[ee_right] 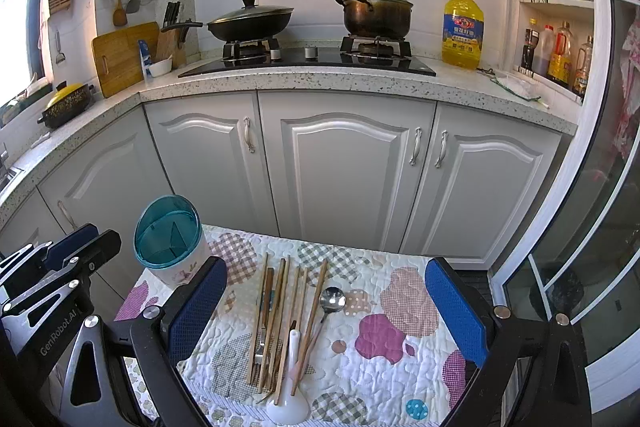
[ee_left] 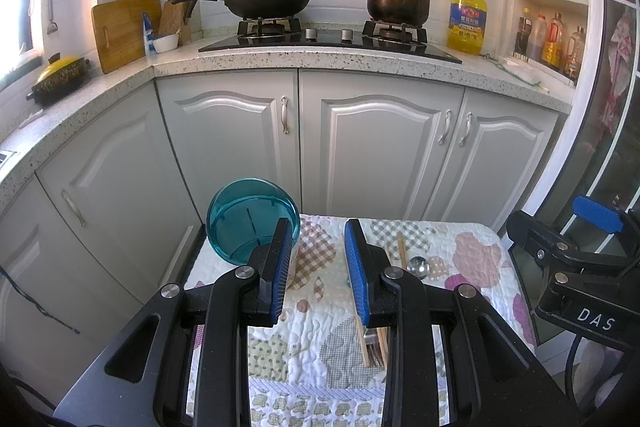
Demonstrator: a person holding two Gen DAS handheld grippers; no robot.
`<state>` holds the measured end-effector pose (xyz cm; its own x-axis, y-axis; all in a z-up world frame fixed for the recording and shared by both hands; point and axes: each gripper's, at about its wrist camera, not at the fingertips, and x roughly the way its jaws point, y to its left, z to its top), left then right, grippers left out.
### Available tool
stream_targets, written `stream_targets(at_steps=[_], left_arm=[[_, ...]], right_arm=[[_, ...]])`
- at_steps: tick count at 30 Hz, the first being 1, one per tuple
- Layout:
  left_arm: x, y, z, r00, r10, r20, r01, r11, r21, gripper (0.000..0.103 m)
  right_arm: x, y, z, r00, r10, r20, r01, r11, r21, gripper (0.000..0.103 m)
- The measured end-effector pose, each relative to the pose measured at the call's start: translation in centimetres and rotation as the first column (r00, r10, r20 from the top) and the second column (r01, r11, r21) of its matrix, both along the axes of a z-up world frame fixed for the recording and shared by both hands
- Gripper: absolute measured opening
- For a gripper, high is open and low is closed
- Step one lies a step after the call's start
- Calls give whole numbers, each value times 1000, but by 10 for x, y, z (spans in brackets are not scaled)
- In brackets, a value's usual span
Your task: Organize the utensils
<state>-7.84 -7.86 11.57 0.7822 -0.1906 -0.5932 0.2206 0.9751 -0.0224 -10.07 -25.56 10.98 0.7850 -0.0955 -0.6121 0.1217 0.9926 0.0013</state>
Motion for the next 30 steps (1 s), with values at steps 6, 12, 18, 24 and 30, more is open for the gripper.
stream_targets(at_steps=[6, 12, 18, 24, 30], left_arm=[[0, 1, -2, 1000, 2, -4, -2, 1000, -2, 26], [0, 2, -2, 1000, 1, -2, -1, 1000, -1, 26], [0, 2, -2, 1000, 3, -1, -3, 1000, 1, 26], [0, 2, -4, 1000, 3, 1, -3, 1000, 0, 26], [-2, 2, -5, 1000, 2, 0, -2, 1000, 0, 26]], right_arm=[[0, -1, -1, 1000, 2, -1, -2, 1000, -2, 99], [0, 0, -1, 1000, 9, -4, -9, 1000, -9, 99], [-1, -1, 0, 1000, 10, -1, -10, 1000, -14, 99], [-1, -1, 1, 1000, 12, -2, -12, 1000, -15, 99], [0, -1, 0, 1000, 18, -4, -18, 1000, -19, 99]])
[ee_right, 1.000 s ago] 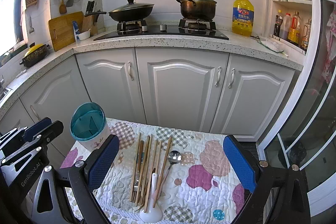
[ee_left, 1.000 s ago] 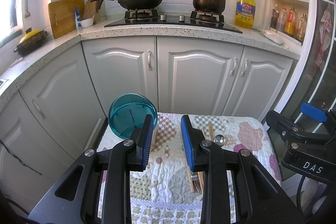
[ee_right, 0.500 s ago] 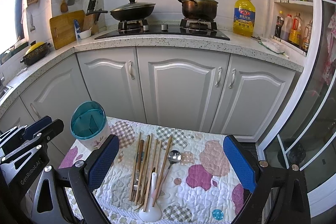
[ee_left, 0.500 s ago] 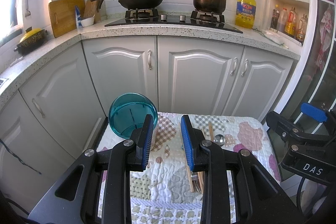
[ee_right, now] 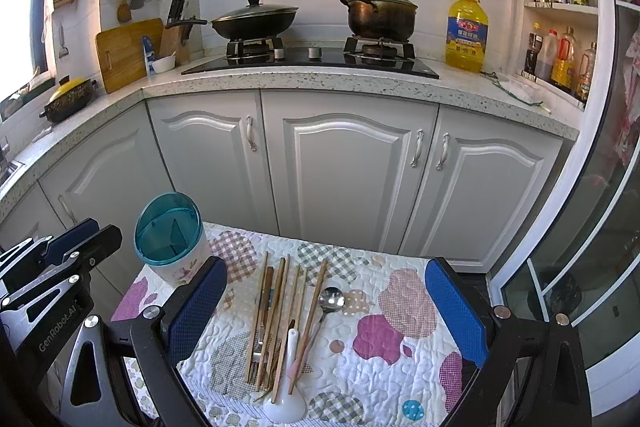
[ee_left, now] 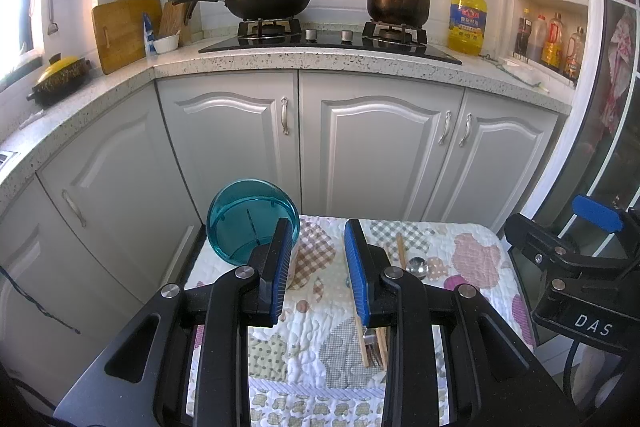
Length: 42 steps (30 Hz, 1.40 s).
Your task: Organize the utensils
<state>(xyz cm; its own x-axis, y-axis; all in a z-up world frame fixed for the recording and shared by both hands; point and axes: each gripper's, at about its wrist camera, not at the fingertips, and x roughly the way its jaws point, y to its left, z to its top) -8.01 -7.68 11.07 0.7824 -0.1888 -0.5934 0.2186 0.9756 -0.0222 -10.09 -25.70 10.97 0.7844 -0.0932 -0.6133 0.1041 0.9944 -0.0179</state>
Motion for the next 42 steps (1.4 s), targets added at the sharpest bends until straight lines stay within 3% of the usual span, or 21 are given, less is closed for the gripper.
stream_targets(at_steps=[25, 42], left_arm=[[4, -2, -4, 1000, 2, -13, -2, 1000, 4, 26], [20, -6, -22, 998, 3, -66, -2, 1000, 14, 26]], right_arm=[[3, 3, -7, 1000, 8, -29, -8, 1000, -3, 99], [18, 0, -26, 996, 14, -86, -14, 1000, 7, 99]])
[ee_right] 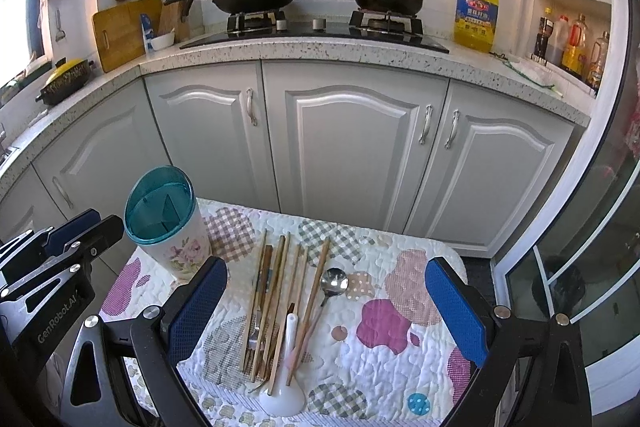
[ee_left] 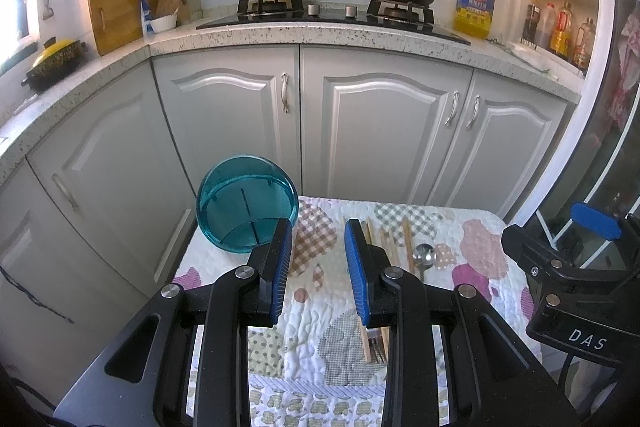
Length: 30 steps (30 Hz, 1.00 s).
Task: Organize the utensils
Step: 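Lower the right gripper to the steel spoon while the left gripper approaches a chopstick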
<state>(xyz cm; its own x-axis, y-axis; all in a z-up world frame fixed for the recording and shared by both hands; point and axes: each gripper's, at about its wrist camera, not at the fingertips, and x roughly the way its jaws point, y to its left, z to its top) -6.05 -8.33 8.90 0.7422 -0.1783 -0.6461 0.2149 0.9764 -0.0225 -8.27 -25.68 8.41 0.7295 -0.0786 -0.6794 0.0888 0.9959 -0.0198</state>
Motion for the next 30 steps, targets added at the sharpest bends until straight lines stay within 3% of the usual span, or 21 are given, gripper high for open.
stream_targets(at_steps=[9, 15, 17, 22, 30], left_arm=[[13, -2, -18, 999, -2, -44, 3, 1000, 15, 26], [24, -1, -46, 993, -8, -119, 12, 999, 35, 26], [29, -4, -59, 988, -17, -154, 23, 999, 38, 26], [43, -16, -90, 967, -65, -248, 74, 997, 27, 26], [80, -40, -135, 918, -132, -375, 135, 991, -20, 26]], right_arm=[[13, -9, -20, 999, 0, -49, 0, 1000, 7, 99], [34, -36, -67, 988, 17, -155, -3, 996, 93, 98], [42, -44, -87, 982, 24, -188, 0, 992, 129, 89], [73, -65, -144, 952, 65, -298, 15, 966, 258, 52], [119, -81, -186, 926, 74, -370, 40, 956, 291, 49]])
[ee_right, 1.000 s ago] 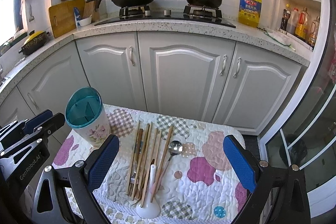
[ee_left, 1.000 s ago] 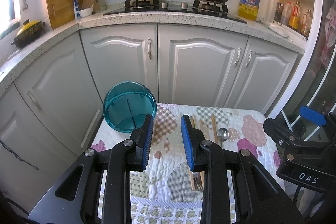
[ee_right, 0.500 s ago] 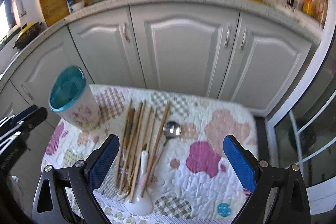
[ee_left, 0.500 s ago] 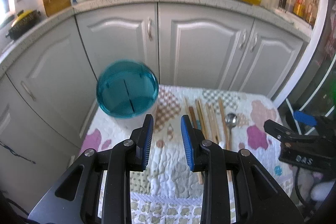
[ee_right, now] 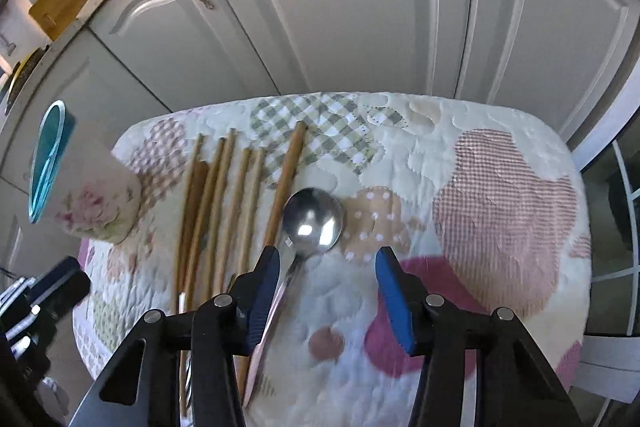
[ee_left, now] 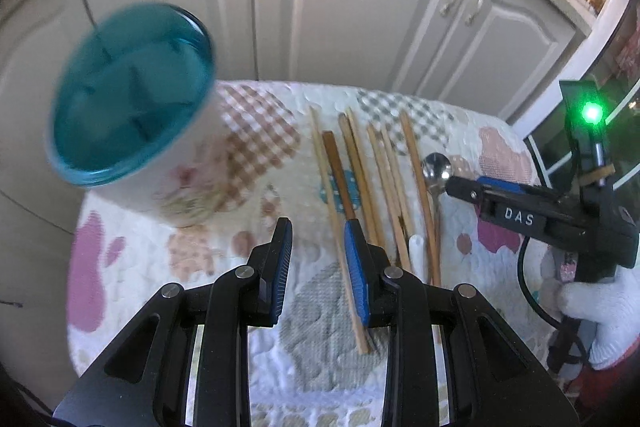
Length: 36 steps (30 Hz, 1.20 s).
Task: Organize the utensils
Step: 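Lower the right gripper to the steel spoon while the left gripper approaches a chopstick, then close the right gripper on the steel spoon while the left gripper grasps a wooden chopstick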
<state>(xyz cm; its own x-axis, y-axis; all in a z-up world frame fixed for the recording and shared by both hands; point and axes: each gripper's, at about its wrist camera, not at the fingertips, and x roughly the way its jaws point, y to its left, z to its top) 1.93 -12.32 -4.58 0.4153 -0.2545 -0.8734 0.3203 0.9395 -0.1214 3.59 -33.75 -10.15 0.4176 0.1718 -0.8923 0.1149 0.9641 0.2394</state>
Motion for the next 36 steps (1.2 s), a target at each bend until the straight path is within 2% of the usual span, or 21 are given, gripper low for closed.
stream_targets(at_steps=[5, 9, 11, 13, 15, 18, 22, 28, 31, 34, 36], left_arm=[[23, -16, -18, 999, -28, -22, 28, 1000, 13, 26], [38, -21, -34, 998, -17, -62, 19, 999, 29, 25], [43, -24, -42, 996, -19, -85, 22, 999, 31, 25], [48, -28, -47, 995, -26, -97, 30, 999, 38, 22], [52, -29, -51, 993, -29, -112, 33, 999, 34, 18], [50, -28, -50, 993, -46, -112, 47, 999, 11, 9], [43, -28, -52, 991, -61, -116, 64, 998, 15, 2], [29, -10, -58, 989, -52, -137, 53, 999, 7, 2], [26, -7, -52, 989, -54, -140, 52, 999, -16, 2], [28, -8, -41, 991, -57, -123, 53, 998, -37, 2], [34, -10, -38, 992, -43, -118, 37, 998, -53, 2]], right_arm=[[20, -13, -12, 999, 32, 13, -32, 999, 33, 49], [32, -14, -17, 994, 103, 31, -104, 993, 48, 49], [37, -11, -16, 989, 143, 23, -144, 987, 75, 37], [43, -7, -19, 979, 202, 15, -203, 972, 118, 20], [43, -3, -22, 970, 241, 25, -242, 967, 84, 14], [39, -8, -23, 971, 237, 28, -239, 964, 118, 8], [25, -13, -21, 969, 244, 32, -247, 962, 116, 6], [10, -16, -18, 969, 247, 12, -246, 963, 108, 5], [0, -17, -15, 969, 248, 13, -248, 961, 125, 5], [-7, -20, -14, 966, 258, 6, -257, 962, 93, 5], [-7, -21, -10, 969, 246, 34, -248, 965, 91, 6]])
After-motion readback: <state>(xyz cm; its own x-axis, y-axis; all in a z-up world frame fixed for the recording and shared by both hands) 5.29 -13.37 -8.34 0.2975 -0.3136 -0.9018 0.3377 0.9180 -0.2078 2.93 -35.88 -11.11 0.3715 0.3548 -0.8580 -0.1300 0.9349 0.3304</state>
